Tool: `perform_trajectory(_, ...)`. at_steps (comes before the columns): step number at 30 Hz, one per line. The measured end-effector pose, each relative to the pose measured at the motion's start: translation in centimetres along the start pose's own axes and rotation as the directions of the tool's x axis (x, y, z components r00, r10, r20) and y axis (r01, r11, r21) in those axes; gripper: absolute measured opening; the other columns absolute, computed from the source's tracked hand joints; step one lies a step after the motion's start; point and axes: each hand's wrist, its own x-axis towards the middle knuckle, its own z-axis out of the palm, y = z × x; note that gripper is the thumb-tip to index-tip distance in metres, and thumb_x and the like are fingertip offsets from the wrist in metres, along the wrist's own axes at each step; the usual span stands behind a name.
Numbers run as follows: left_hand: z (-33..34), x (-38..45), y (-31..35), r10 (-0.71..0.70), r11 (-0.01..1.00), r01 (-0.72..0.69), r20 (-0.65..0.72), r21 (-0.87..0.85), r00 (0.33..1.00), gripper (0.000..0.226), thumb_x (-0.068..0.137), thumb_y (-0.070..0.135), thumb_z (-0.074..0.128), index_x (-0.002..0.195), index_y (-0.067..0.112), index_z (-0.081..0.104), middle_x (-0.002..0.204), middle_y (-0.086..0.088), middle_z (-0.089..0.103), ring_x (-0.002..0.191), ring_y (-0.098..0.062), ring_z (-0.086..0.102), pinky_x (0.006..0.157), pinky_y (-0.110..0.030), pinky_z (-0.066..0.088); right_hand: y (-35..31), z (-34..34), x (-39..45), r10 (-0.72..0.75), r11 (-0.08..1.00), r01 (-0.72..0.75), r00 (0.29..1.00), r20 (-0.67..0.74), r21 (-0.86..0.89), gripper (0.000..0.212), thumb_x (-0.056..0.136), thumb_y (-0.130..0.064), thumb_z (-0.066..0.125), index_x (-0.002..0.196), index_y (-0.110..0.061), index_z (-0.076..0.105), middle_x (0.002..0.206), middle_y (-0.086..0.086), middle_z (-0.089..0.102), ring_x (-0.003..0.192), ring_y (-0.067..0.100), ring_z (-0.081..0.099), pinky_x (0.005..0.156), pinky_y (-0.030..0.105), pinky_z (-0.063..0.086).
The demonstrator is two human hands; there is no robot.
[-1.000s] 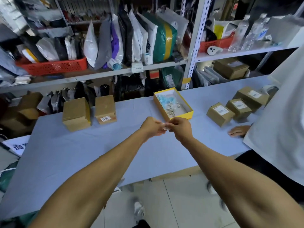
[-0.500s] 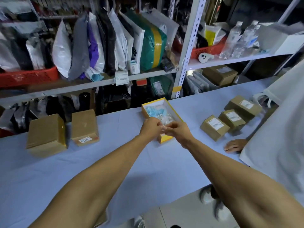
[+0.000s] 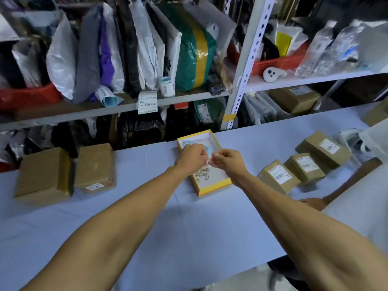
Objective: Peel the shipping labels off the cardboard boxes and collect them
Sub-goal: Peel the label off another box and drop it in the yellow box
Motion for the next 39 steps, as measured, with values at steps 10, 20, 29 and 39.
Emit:
perform_trajectory(10, 1.4, 4.7, 1.1, -0.057, 0.914, 0.06, -0.02, 0.401, 0.998, 0.027, 0.091, 0.029, 0.062, 0.108, 0.009, 0.062, 0.113, -0.016, 0.061, 0.106, -0.035, 0.058, 0.075, -0.036, 0.043, -1.6, -2.4, 5.7, -0.136, 0.249, 0.19, 0.978, 0.16, -0.95, 0.037, 0.091, -0.017, 0.047, 0.127, -0.009, 0.047, 0.126, 0.015, 0.052, 0.116, 0.035, 0.048, 0.086, 0.041, 0.045)
perform_trajectory(20, 1.7, 7.7, 2.1, -0.058, 0.913, 0.059, -0.014, 0.405, 0.998, 0.037, 0.079, 0.039, 0.077, 0.098, 0.012, 0.059, 0.105, -0.014, 0.063, 0.1, -0.034, 0.059, 0.068, -0.034, 0.039, -1.1, -2.5, 7.4, -0.127, 0.114, 0.211, 0.972, 0.196, -0.971, 0.04, 0.089, -0.016, 0.048, 0.129, -0.01, 0.047, 0.136, 0.013, 0.046, 0.129, 0.033, 0.038, 0.1, 0.042, 0.038)
perform_trajectory(29, 2.1, 8.4, 1.7, -0.008, 0.921, 0.012, -0.012, 0.389, 1.0, 0.021, 0.085, 0.033, 0.072, 0.082, 0.017, 0.059, 0.092, -0.006, 0.067, 0.088, -0.029, 0.061, 0.065, -0.032, 0.035, -1.4, -2.8, 7.6, -0.132, 0.098, 0.206, 0.972, 0.192, -0.974, 0.046, 0.091, -0.018, 0.047, 0.136, -0.01, 0.044, 0.144, 0.013, 0.041, 0.133, 0.033, 0.035, 0.104, 0.044, 0.036)
perform_trajectory(39, 2.5, 8.1, 1.5, -0.018, 0.927, 0.013, 0.01, 0.374, 1.0, 0.035, 0.079, 0.042, 0.076, 0.108, 0.024, 0.067, 0.107, -0.008, 0.06, 0.108, -0.027, 0.051, 0.085, -0.036, 0.042, -1.5, -2.7, 6.5, -0.142, 0.097, 0.205, 0.971, 0.191, -0.974, 0.043, 0.089, -0.018, 0.049, 0.132, -0.01, 0.046, 0.139, 0.013, 0.045, 0.129, 0.032, 0.039, 0.102, 0.044, 0.038)
